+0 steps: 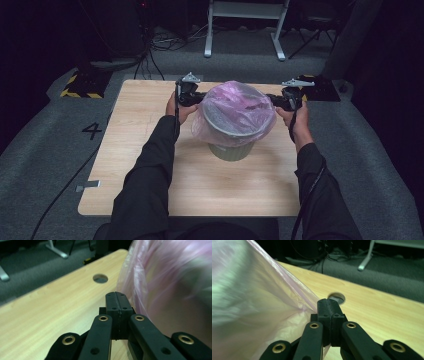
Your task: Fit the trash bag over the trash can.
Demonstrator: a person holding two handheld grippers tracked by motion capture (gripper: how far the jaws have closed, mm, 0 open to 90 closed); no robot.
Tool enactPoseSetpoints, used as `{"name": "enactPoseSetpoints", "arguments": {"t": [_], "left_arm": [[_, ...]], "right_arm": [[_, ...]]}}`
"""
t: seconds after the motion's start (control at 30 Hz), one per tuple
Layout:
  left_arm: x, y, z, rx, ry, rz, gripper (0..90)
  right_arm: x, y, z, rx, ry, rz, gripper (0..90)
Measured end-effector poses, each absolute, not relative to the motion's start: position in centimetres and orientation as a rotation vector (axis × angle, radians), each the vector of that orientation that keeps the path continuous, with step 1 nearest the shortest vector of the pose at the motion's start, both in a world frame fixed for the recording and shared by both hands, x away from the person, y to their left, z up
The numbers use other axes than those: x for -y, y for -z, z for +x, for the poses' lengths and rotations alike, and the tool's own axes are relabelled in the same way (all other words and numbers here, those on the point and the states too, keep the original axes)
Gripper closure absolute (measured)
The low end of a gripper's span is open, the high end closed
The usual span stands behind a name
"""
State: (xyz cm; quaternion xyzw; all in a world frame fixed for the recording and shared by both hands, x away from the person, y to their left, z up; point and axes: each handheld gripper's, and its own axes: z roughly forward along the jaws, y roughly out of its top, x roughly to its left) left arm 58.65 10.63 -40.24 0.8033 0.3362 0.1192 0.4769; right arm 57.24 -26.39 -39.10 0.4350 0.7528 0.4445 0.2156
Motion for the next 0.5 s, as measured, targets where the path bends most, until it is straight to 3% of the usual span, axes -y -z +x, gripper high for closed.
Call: {"name": "enactPoseSetpoints", "arguments": {"t": [0.2, 0.23, 0.3, 0.33, 0.37, 0.4, 0.47, 0.5], "left_arm": [[-11.2, 41.5, 58.1, -0.819, -0.257, 1.924, 90.0], [-11.9, 41.7, 57.5, -0.833, -0.289, 1.908, 89.8], [-12.4, 41.7, 57.2, -0.849, -0.312, 1.898, 73.8], [-12.9, 41.7, 56.9, -0.866, -0.323, 1.890, 73.8], [-13.9, 41.6, 55.9, -0.826, -0.329, 1.899, 71.9], [-13.9, 41.6, 55.9, -0.826, -0.329, 1.899, 70.0], [-14.9, 41.4, 54.8, -0.808, -0.375, 1.925, 66.4], [-15.8, 41.1, 53.7, -0.802, -0.402, 1.949, 54.5]], "right_arm": [[27.6, 40.7, 57.1, -2.079, -1.237, 1.261, 90.0], [28.1, 40.8, 56.6, -2.074, -1.241, 1.237, 84.9], [28.4, 40.8, 56.3, -2.064, -1.241, 1.219, 82.9], [28.8, 40.8, 55.9, -2.057, -1.253, 1.201, 81.1], [29.8, 40.5, 55.1, -2.030, -1.276, 1.174, 71.9], [29.8, 40.5, 55.1, -2.030, -1.276, 1.174, 71.9], [30.8, 40.0, 54.4, -2.029, -1.298, 1.149, 60.3], [31.7, 39.6, 53.6, -2.041, -1.287, 1.109, 51.2]]}}
